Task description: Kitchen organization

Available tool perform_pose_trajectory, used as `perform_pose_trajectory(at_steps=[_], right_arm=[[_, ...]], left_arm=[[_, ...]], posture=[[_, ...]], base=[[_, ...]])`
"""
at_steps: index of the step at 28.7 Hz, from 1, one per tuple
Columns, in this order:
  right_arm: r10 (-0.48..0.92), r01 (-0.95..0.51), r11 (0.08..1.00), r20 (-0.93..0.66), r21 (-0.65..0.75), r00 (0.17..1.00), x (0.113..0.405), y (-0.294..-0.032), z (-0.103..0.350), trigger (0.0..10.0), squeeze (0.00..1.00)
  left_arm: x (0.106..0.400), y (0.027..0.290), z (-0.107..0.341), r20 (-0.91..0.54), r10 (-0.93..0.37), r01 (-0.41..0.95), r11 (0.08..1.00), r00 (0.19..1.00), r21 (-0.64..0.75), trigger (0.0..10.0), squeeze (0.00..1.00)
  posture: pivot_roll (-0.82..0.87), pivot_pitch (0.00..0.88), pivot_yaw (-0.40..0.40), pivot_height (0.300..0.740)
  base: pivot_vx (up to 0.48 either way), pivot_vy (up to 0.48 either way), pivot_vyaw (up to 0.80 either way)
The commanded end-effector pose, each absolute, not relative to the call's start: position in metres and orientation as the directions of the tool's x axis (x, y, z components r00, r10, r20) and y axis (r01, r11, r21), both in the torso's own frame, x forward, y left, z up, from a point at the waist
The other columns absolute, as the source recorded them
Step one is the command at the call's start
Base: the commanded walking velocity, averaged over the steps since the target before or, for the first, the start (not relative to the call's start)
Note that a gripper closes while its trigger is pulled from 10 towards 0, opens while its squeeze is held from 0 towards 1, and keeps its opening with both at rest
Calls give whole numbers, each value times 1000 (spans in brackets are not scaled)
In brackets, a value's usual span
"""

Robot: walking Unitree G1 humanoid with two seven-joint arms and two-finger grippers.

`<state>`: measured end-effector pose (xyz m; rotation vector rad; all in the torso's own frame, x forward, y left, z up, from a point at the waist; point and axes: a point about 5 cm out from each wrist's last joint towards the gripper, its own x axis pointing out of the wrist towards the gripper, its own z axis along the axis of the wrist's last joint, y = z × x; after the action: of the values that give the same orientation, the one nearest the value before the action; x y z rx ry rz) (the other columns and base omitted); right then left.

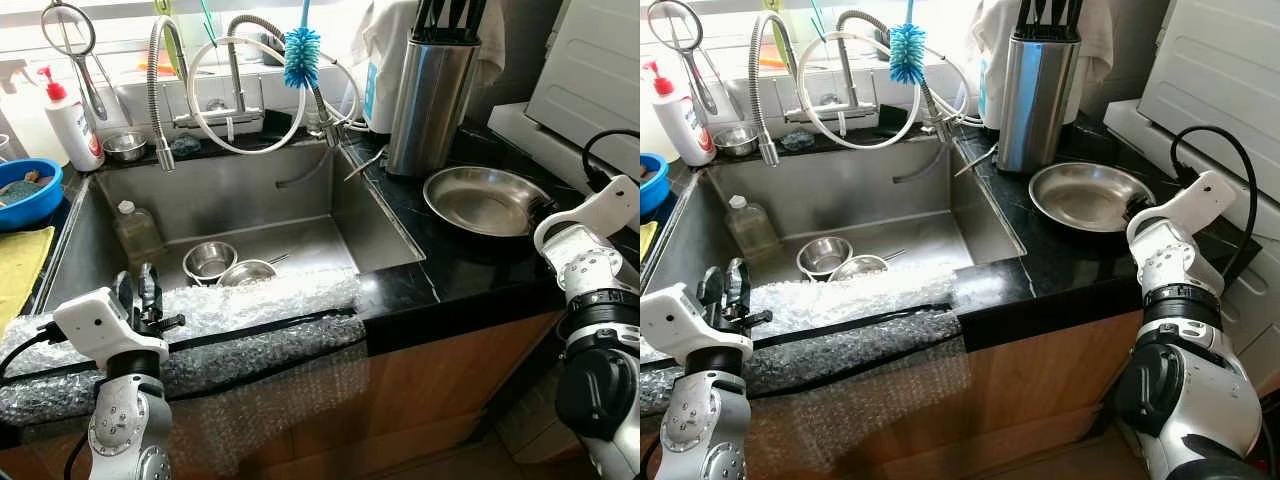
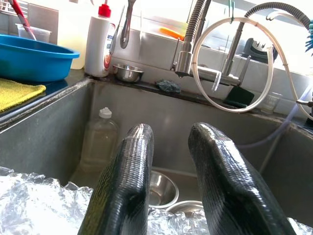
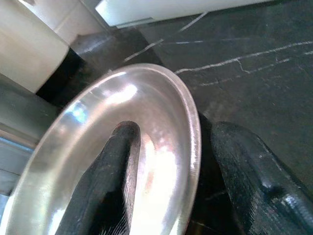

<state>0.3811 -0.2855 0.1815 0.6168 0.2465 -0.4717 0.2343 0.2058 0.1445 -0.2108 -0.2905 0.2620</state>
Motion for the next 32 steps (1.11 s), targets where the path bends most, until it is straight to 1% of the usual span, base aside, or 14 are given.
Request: perform_pose_trajectory(at_steps=[1, 12, 17, 22, 23, 25, 32], right_arm=[[-355, 487, 724, -342, 488, 870, 384, -286, 190, 10000, 0], [-344, 497, 759, -389, 420, 854, 386, -284, 185, 10000, 0], [-364, 532, 751, -428, 390, 827, 384, -285, 180, 10000, 0], [-372, 540, 760, -438, 363, 818, 383, -286, 178, 10000, 0], [-373, 537, 769, -439, 347, 817, 383, -286, 178, 157, 0], [-375, 535, 777, -440, 330, 816, 384, -285, 177, 0, 0], [-378, 527, 786, -422, 324, 824, 386, -285, 181, 0, 0]], left_arm=[[235, 204, 143, 235, 271, -215, 946, 933, -241, 10000, 0], [234, 201, 140, 216, 261, -207, 947, 941, -246, 10000, 0], [233, 200, 140, 208, 257, -203, 947, 944, -249, 10000, 0], [233, 199, 138, 200, 252, -199, 947, 947, -251, 10000, 0], [233, 198, 138, 198, 250, -198, 947, 948, -251, 10000, 0], [233, 198, 138, 195, 249, -197, 947, 949, -252, 10000, 0], [233, 198, 137, 185, 244, -194, 949, 952, -250, 10000, 0]], posture=[[31, 0, -17, 740], [36, 0, -23, 740], [40, 0, -27, 740], [38, 0, -28, 740], [41, 0, -29, 740], [42, 0, -31, 740], [44, 0, -30, 740]], base=[[0, 0, 0], [0, 0, 0], [0, 0, 0], [0, 0, 0], [0, 0, 0], [0, 0, 0], [0, 0, 0]])
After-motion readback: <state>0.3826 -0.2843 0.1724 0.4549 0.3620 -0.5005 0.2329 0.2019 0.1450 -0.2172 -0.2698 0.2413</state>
